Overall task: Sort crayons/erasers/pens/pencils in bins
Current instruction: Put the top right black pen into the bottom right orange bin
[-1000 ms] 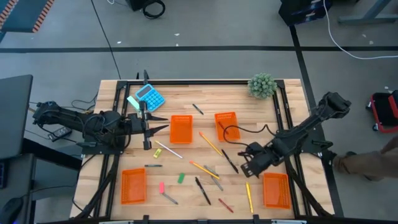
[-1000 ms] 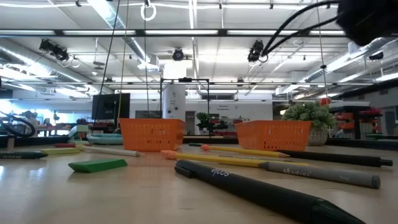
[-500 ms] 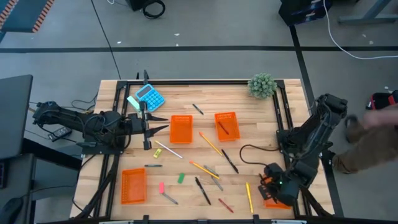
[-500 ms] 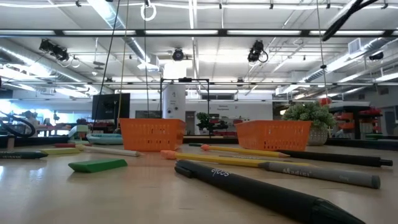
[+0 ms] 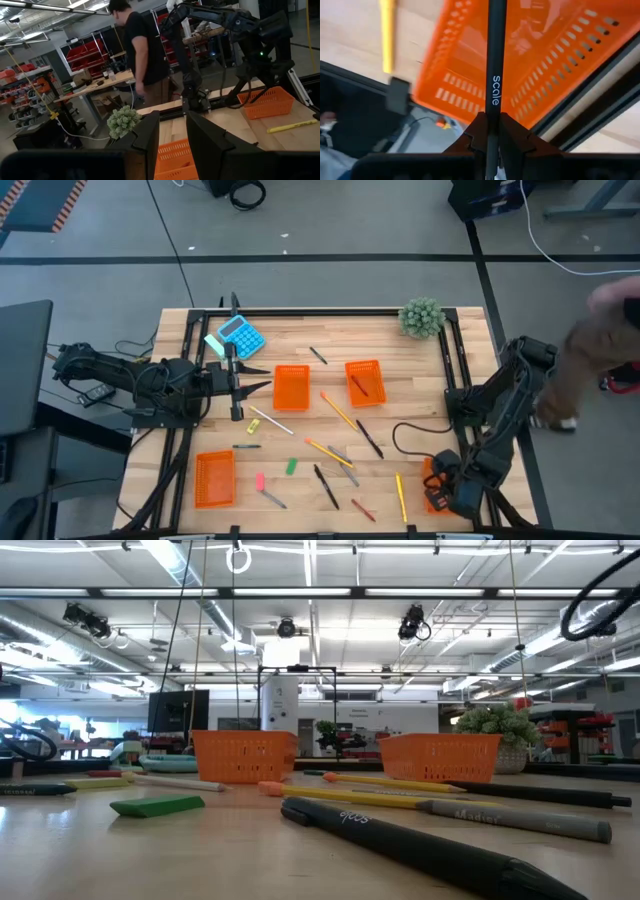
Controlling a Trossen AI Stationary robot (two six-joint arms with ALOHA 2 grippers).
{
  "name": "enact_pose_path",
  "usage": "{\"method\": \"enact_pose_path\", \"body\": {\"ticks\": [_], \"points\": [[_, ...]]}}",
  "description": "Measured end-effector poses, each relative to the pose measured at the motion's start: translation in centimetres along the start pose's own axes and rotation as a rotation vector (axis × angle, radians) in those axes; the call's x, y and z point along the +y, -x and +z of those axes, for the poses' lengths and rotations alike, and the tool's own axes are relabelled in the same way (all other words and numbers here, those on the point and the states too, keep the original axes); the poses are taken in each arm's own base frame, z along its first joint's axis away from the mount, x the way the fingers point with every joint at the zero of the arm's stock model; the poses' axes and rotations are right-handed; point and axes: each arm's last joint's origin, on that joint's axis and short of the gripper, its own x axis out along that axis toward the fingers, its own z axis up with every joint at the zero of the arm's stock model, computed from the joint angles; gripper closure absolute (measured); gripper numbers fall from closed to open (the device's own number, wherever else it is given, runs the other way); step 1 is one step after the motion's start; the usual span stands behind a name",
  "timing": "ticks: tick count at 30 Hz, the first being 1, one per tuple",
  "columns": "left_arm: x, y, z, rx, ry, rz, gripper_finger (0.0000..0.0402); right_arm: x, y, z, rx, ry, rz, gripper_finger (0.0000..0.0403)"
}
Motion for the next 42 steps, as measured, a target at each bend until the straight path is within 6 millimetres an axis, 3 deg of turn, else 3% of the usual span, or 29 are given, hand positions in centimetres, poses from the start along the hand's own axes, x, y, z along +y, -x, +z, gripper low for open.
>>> {"method": "enact_pose_path", "body": {"ticks": [8, 19, 32, 36, 42], "points": [[0.1, 0.0, 0.2, -0.02, 0.01, 0.007, 0.0294, -0.3, -1.5, -0.5, -0.028, 0.023, -0.062, 0.0366], [0.2, 0.0, 0.6, -0.056, 0.093, 0.017, 0.0294, -0.5, -1.6, 0.2, -0.109, 0.019, -0.093, 0.0366], [-0.2, 0.1, 0.1, -0.007, 0.416, -0.015, 0.0294, -0.3, -1.6, 0.5, -0.153, 0.086, -0.06, 0.0366], [-1.4, 0.1, -0.6, 0.084, 0.516, -0.069, 0.0294, -0.4, -1.7, 0.6, -0.157, 0.106, -0.069, 0.0357], [-5.5, 0.0, -1.7, 0.226, 0.575, -0.219, 0.0297, -0.3, -1.6, 0.7, -0.208, 0.108, -0.042, 0.0322]]}}
